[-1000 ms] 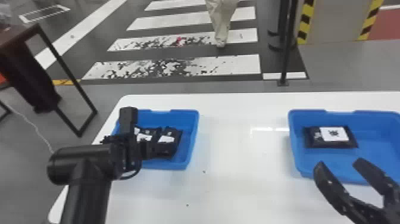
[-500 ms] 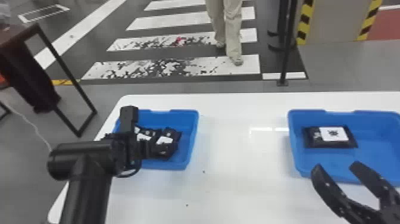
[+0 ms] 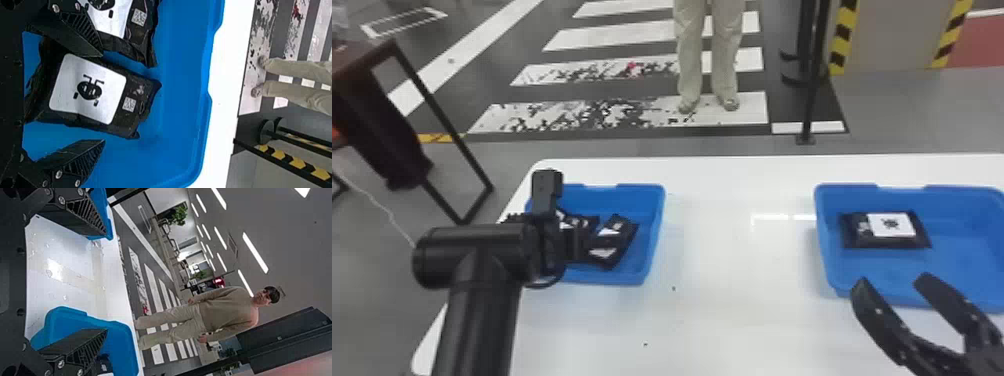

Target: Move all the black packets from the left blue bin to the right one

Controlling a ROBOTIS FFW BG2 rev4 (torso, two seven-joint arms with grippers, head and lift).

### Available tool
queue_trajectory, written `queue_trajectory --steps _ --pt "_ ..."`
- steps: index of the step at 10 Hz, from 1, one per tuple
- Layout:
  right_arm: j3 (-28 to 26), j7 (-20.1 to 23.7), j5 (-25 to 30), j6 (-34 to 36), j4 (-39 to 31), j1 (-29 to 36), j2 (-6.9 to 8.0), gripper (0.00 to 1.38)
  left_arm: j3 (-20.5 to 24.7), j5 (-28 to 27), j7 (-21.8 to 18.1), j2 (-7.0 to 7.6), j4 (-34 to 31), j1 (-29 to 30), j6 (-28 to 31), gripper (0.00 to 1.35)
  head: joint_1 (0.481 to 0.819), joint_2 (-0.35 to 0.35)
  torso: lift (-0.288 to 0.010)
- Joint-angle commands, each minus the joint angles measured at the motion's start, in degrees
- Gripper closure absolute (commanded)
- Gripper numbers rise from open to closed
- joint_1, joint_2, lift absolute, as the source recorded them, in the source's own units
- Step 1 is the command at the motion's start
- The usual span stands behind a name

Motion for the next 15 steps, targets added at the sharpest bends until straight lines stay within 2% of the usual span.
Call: queue_trajectory --steps 1,4,5,6,7,8,11,12,15 --pt "0.00 0.01 -0.49 0.21 0.11 0.00 -0.02 0.16 -0.09 -2.21 0.19 0.07 1.40 -1.58 2.24 0.23 0.695 0.241 -0.140" --pt "0.00 0.01 -0.60 0.35 0.25 -0.14 0.07 0.16 -0.66 -0.84 0.19 -0.01 4.36 -2.56 1.82 0.28 0.695 0.257 -0.140" --pt "0.12 0.01 -0.60 0.35 0.25 -0.14 -0.02 0.16 -1.00 0.08 0.19 0.16 4.78 -2.71 1.82 0.49 0.695 0.251 -0.140" --pt "0.12 0.01 -0.72 0.35 0.39 -0.14 -0.02 0.16 -1.00 0.76 0.10 0.16 4.92 -2.42 1.68 0.85 0.695 0.246 -0.140" --pt "0.12 0.10 -0.72 0.35 0.39 -0.14 -0.02 0.16 -1.11 0.65 -0.25 0.25 4.78 -2.14 -0.01 1.09 0.695 0.240 -0.140" --pt "0.12 0.10 -0.72 0.49 0.39 -0.14 -0.02 0.16 -1.23 0.42 -0.95 0.25 4.78 -2.00 -1.42 1.14 0.695 0.238 -0.140" --pt "0.12 0.36 -1.17 0.63 0.39 -0.14 -0.02 0.16 -1.23 -0.95 -3.76 0.51 3.09 -0.17 -5.21 1.16 0.695 0.233 -0.140" --pt "0.12 0.45 -1.17 0.63 0.11 -0.14 -0.02 0.16 0.03 0.19 -4.11 0.43 -0.99 2.50 -5.36 1.17 0.695 0.233 -0.140" --pt "0.12 1.07 -1.74 0.63 -1.01 -0.42 -0.02 0.16 2.54 8.42 -6.05 0.43 -17.16 11.78 -5.64 1.17 0.695 0.233 -0.140"
